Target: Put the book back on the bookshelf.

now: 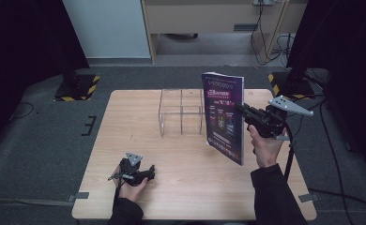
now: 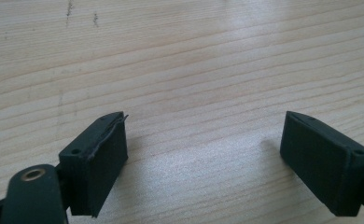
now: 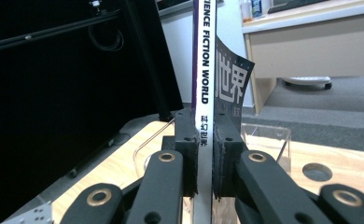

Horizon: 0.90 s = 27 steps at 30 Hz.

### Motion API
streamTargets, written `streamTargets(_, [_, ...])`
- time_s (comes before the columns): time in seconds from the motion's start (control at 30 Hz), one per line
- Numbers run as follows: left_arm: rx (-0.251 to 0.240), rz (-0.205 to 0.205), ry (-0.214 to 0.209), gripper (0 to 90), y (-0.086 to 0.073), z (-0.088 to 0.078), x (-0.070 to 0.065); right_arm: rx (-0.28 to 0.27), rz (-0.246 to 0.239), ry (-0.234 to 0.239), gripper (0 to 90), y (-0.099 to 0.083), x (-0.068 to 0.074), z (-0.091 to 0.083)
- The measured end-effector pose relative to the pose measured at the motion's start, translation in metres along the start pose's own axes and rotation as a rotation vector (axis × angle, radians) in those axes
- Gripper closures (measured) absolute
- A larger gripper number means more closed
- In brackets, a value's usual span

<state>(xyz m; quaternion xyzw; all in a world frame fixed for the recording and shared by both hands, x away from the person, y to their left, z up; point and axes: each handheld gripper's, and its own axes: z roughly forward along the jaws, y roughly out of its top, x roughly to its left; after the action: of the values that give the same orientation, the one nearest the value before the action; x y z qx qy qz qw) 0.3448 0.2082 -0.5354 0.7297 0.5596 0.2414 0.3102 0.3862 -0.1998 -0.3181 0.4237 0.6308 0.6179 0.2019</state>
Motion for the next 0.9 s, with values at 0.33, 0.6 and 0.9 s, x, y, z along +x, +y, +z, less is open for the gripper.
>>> streamTargets(0.33, [0.001, -0.001, -0.003, 13.2, 0.0, 0.0, 0.0, -0.016, -0.009, -0.05, 83.3, 0.001, -0.008, 0.019])
streamTargets(0.6, [0.002, 0.002, -0.003, 12.9, 0.0, 0.0, 0.0, -0.022, -0.014, -0.072, 83.3, -0.001, -0.015, 0.034])
streamTargets(0.9, [0.002, 0.002, -0.004, 12.7, 0.0, 0.0, 0.0, -0.022, -0.017, -0.101, 83.3, -0.007, -0.02, 0.057])
